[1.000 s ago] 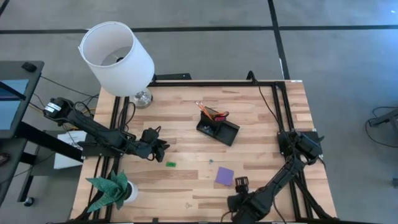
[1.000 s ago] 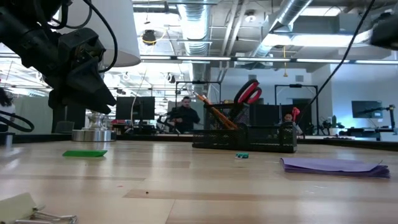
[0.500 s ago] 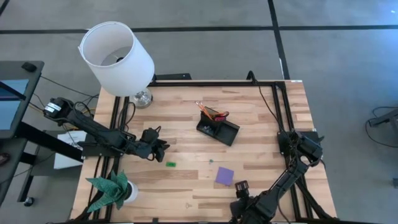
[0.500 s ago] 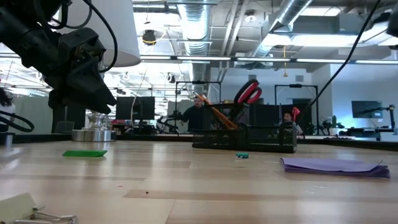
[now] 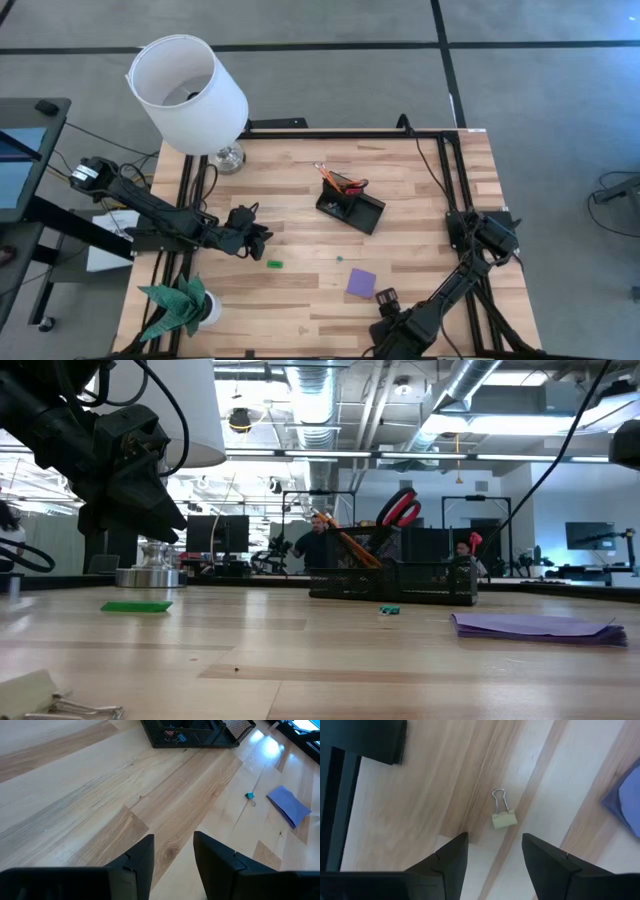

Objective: Pick and place office supplies into organizer
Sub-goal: Put the right yellow binder clip into the black desk organizer

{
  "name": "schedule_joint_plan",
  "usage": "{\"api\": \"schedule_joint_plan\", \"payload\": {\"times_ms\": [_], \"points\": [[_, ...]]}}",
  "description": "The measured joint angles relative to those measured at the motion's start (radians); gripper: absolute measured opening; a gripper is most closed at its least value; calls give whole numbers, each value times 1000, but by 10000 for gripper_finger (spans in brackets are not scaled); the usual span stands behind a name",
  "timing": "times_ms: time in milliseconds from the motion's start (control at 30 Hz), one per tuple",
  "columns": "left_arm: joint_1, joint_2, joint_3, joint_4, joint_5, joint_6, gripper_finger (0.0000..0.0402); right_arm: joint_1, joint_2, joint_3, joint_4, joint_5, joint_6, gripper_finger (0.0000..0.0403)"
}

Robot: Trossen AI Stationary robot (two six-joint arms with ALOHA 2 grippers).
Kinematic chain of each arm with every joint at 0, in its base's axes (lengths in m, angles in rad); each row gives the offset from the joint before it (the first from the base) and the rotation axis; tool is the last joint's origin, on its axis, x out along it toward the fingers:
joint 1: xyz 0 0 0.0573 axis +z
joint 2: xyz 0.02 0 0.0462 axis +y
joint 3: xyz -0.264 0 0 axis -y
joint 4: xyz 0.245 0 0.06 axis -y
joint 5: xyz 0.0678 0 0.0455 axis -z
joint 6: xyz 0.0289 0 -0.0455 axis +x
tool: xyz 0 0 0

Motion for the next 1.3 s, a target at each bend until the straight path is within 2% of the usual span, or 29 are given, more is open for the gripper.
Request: {"api": "schedule_joint_plan", "payload": {"times_ms": [233, 367, 567, 1067, 1300], "points": [[0, 0, 0, -1, -1, 6, 128, -30, 1, 8, 6, -3, -47, 183], [0, 0, 0, -1, -1, 8, 128, -50, 1, 7, 25, -15, -139, 184], [0, 0, 0, -1, -1, 11, 128, -81, 1, 7, 47, -111, -231, 175], [0, 0, 0, -27, -3, 11, 128, -95, 1, -4, 66, -158, -241, 134], [0, 0, 0, -32, -3, 11, 128, -109, -6, -50, 100, -202, -216, 85]]}}
